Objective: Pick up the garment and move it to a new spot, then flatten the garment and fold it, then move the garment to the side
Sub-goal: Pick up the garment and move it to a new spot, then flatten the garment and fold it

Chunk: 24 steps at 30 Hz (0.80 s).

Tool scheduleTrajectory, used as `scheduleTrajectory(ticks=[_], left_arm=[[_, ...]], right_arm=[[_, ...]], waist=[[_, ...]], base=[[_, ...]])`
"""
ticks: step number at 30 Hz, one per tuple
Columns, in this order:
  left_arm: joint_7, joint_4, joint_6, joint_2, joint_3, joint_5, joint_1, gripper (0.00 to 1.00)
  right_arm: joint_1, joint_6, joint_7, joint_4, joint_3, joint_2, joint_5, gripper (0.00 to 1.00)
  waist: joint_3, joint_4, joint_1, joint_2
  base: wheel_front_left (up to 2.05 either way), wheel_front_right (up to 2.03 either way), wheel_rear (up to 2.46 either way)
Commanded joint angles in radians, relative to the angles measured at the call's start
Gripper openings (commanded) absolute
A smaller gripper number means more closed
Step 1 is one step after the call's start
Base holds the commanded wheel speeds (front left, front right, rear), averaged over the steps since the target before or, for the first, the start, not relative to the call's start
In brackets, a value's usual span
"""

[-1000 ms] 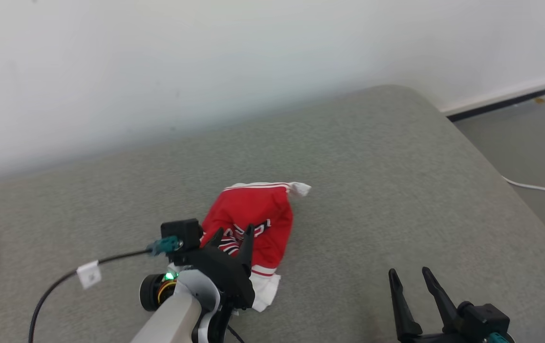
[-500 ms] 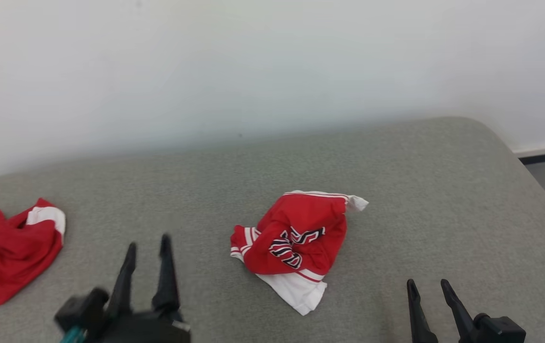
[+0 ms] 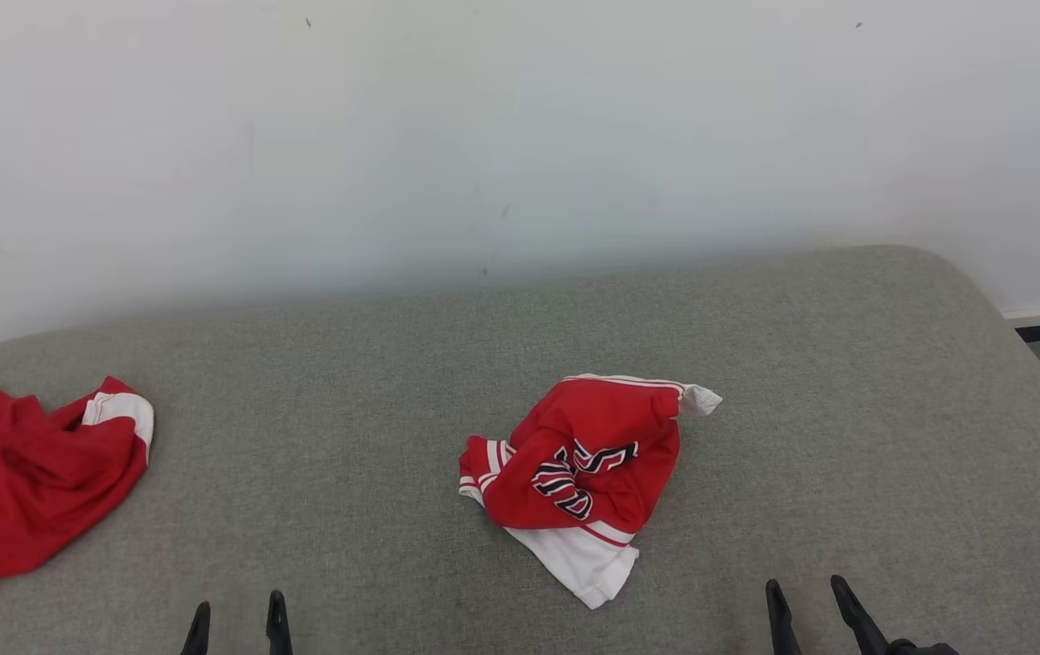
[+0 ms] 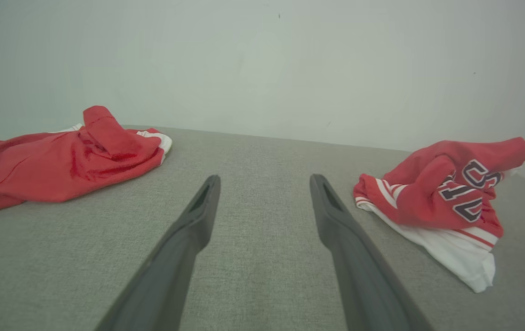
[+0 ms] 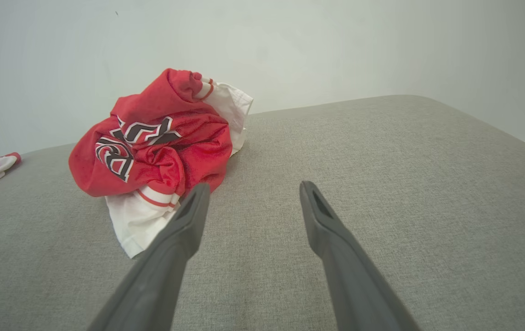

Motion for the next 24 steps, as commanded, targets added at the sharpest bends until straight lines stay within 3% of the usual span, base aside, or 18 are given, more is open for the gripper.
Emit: scheduleTrajectory(ticks=[1,24], left_arm=[[-0.003,0.003,0.004,0.001,0.007,0.008,0.01,1.0],[-0.003,0.037,-0.025,0.0,0.053,0.028,0.057,1.0]], right_arm=[[0.008,-0.002,-0.006,0.0,-0.002,-0.003,-0.004,1.0],[0.026,-0.002,-0.008,-0.016,-0.004,-0.009,-0.017,1.0]], waist=[[0.001,-0.001,0.0001,0.0],[0.001,-0.006,0.0001,0.0]], base=[[0.0,0.0,0.0],[0.0,0.0,0.0]])
